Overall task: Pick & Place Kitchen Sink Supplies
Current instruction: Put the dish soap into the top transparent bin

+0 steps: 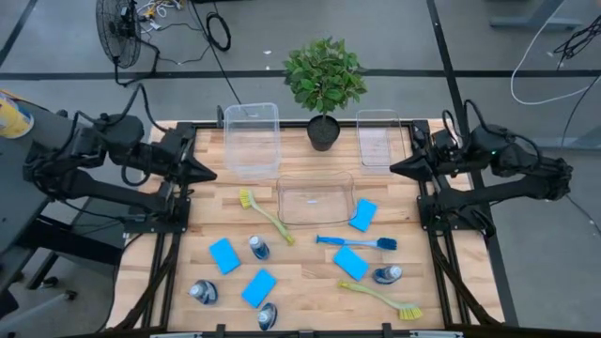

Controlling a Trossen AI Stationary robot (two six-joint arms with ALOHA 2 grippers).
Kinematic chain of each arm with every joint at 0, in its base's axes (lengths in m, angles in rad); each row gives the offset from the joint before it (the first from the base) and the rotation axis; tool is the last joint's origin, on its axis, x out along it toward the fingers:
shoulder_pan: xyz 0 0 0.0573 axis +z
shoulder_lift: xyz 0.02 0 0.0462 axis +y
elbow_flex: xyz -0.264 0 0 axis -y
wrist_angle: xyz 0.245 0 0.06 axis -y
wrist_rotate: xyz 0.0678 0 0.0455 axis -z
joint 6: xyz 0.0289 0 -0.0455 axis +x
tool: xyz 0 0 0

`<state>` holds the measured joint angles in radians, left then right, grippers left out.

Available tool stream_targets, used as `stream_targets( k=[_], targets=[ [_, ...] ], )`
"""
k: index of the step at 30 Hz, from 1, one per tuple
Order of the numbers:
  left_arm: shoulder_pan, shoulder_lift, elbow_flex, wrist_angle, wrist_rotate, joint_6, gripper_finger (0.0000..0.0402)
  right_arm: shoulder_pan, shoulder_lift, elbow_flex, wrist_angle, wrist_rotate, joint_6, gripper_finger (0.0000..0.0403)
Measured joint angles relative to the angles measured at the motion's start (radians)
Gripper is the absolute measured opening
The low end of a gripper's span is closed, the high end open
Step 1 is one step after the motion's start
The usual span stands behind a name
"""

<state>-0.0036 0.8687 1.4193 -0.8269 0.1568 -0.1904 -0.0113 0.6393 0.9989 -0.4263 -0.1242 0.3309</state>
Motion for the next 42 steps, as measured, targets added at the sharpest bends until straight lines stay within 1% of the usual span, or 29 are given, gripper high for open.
stream_targets(
  k=[5, 16, 25, 32, 37, 42],
  targets=[
    [0.0, 0.027, 0.0, -0.004, 0.043, -0.001, 0.0005, 0.0, 0.013, 0.0, -0.011, -0.015, 0.0, 0.0],
    [0.0, 0.061, 0.0, -0.014, 0.044, -0.007, 0.0011, 0.0, 0.029, 0.0, -0.054, -0.016, 0.0, 0.0],
    [0.0, 0.067, 0.0, -0.016, 0.044, -0.008, 0.0004, 0.0, 0.029, 0.0, -0.054, -0.017, 0.0, 0.0],
    [0.0, 0.067, 0.0, -0.014, 0.044, -0.009, 0.0014, 0.0, 0.029, 0.0, -0.054, -0.026, -0.028, 0.0],
    [0.0, 0.069, 0.0, 0.016, 0.03, -0.073, 0.0015, 0.0, 0.029, 0.0, -0.054, -0.034, -0.037, 0.0],
    [0.0, 0.076, 0.0, 0.08, 0.028, -0.115, 0.001, 0.0, 0.029, 0.0, -0.054, -0.093, -0.06, 0.0]
  ],
)
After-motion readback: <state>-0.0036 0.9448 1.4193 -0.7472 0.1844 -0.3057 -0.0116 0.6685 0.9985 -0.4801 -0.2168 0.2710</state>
